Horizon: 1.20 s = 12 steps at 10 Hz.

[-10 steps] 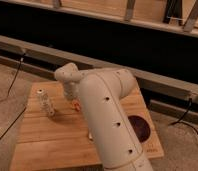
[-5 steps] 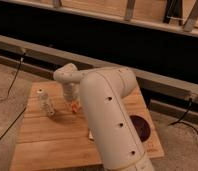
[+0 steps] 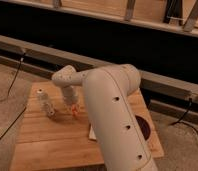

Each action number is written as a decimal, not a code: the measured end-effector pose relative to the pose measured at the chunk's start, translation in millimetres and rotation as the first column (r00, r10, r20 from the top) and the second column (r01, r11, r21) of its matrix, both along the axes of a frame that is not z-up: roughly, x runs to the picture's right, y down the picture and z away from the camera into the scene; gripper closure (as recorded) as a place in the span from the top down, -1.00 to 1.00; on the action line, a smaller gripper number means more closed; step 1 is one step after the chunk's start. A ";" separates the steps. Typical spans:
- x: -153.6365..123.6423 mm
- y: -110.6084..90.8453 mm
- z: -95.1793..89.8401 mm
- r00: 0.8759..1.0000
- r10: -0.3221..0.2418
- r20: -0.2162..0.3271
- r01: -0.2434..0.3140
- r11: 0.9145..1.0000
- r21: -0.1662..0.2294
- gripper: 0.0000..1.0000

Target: Drag the pepper across the table

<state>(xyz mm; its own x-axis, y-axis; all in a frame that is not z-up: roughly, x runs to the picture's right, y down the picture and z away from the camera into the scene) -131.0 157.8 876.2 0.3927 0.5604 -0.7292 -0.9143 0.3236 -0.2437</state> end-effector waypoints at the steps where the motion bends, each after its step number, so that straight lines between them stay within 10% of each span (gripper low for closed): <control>1: 3.2 9.6 -2.6 1.000 -0.016 -0.003 0.016 1.000 -0.011 -1.00; 12: 5.3 106.2 -57.8 0.978 -0.202 0.047 0.206 0.974 -0.098 -1.00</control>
